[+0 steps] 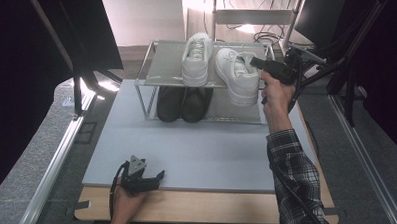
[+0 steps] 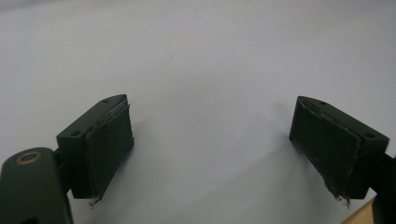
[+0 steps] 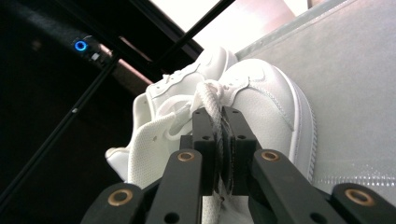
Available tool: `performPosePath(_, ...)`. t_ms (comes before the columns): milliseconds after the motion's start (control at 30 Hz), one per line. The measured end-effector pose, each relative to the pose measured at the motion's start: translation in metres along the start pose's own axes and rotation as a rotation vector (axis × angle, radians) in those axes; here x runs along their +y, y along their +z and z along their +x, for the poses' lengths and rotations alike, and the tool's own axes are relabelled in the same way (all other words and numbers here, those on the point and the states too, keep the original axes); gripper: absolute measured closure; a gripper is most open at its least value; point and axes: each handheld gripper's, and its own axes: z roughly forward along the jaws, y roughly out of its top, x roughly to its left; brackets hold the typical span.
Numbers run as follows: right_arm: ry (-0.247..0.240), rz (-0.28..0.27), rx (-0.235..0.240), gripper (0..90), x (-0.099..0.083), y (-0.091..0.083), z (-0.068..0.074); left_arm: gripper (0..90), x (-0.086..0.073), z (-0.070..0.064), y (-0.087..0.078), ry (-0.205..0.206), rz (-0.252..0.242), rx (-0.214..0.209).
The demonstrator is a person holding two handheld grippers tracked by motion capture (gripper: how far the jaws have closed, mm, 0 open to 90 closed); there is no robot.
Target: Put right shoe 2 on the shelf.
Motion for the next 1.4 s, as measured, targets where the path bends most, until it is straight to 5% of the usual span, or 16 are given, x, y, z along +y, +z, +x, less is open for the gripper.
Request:
performPosePath(233, -0.055, 0.0, -0.011, 80.7, -0.001, 0.003, 0.004, 12.7, 0.0, 0.0, 0.0, 0.0, 0.0, 0.0)
performPosePath(600, -0.137, 0.031, 0.03, 58.7, 0.001, 0.0, 0.008, 12.7, 0.0, 0.0, 0.0, 0.0, 0.0, 0.0)
performPosePath(1100, -0.184, 0.028, 0.058, 53.3, 0.008, -0.027, 0.004, 12.7, 0.0, 0.0, 0.0, -0.001, -0.001, 0.0)
performPosePath(1400, -0.252, 0.016, 0.054, 55.5, 0.001, -0.054, 0.0, 12.7, 0.0, 0.0, 0.0, -0.001, -0.001, 0.0)
